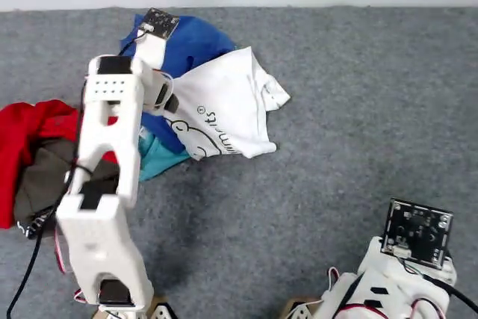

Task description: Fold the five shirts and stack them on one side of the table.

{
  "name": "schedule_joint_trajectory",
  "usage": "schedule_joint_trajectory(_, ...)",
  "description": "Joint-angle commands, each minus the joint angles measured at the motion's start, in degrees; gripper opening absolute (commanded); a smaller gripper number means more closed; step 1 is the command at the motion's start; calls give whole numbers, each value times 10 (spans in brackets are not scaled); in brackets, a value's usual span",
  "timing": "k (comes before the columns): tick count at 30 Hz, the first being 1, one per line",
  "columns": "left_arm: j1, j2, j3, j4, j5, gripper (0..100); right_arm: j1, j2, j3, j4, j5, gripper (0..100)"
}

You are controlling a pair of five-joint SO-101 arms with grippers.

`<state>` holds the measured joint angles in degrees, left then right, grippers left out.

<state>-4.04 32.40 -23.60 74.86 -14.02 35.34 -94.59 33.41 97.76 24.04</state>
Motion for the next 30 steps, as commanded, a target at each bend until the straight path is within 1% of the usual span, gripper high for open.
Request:
schedule_joint_trajectory(1,-10,105,-130,3,6,221,6,0,0,3,4,29)
schedule_joint_trajectory(6,-8,267,-291,36,6,215,6,0,0,3,4,29)
schedule_joint_trajectory(8,-10,318,-349,59,2,181,6,0,0,3,4,29)
schedule_joint_trajectory(10,-10,350,-429,97,2,126,6,0,0,3,4,29)
schedule_joint_trajectory(13,-8,383,-533,133,2,9,6,0,0,3,4,29)
schedule_joint_trajectory(18,-15,397,-721,239,2,12,6,0,0,3,4,29)
schedule_joint_trajectory(19,-18,393,-736,251,2,12,6,0,0,3,4,29)
schedule_joint_trajectory(21,-33,361,-717,257,4,12,6,0,0,3,4,29)
schedule_joint_trajectory(25,-98,295,-725,258,6,12,6,-1,0,3,4,29)
schedule_joint_trajectory(30,-196,194,-724,258,6,12,6,-1,0,3,4,29)
